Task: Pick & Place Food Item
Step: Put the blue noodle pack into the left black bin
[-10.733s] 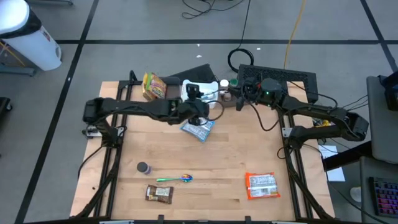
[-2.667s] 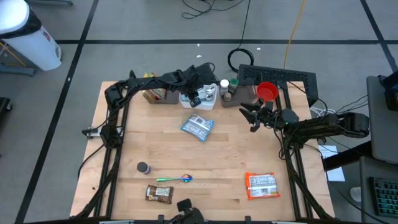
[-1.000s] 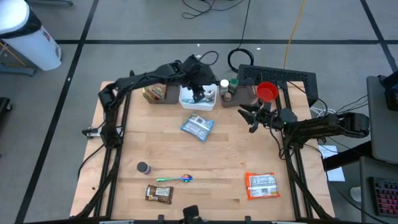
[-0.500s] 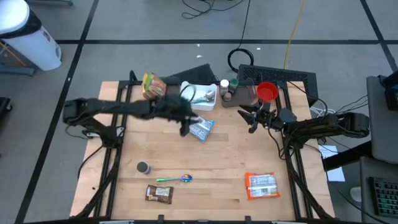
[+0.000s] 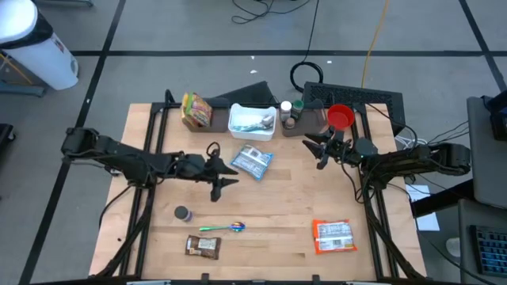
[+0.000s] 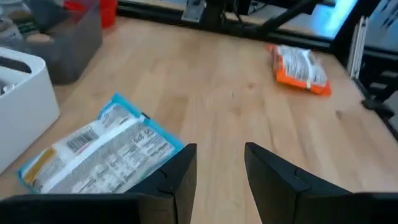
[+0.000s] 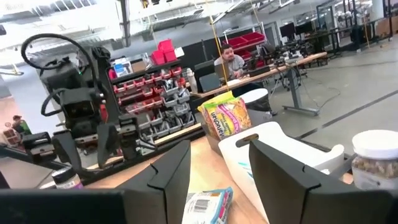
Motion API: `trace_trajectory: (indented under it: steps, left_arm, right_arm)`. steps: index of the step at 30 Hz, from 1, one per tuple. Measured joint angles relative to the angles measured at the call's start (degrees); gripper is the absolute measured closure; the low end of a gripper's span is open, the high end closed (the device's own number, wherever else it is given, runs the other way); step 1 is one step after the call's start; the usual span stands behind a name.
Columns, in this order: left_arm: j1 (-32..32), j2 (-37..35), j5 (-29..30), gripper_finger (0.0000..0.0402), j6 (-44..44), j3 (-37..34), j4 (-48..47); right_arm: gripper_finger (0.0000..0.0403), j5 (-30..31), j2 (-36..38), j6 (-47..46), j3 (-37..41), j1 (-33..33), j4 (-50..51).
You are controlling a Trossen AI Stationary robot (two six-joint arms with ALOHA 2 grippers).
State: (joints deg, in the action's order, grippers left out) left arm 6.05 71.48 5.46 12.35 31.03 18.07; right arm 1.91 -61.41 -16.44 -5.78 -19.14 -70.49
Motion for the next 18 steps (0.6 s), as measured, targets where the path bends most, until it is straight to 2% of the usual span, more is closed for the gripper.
trace_trajectory:
  steps: [4,9,14,18]
  left_arm:
    - [0.48,1.28,1.72,0.0261,-1.60,-0.07,4.37]
    - [-1.46,4.06,8.62,0.0261,-4.01,0.34,13.09]
    - [-6.06,4.27,8.14,0.0257,-1.93,1.13,13.02]
    - [-9.32,4.29,6.66,0.0232,3.47,1.11,12.06]
  right_arm:
    - [0.0248,-0.03,-0.01,-1.29,0.00,0.00,-0.23]
    - [0.0248,-0.15,0.00,-0.98,0.00,0.00,-0.94]
    - [0.0248,-0.17,0.00,0.18,0.00,0.00,0.02]
    - [0.0248,-0.42,0.00,1.10,0.00,0.00,0.84]
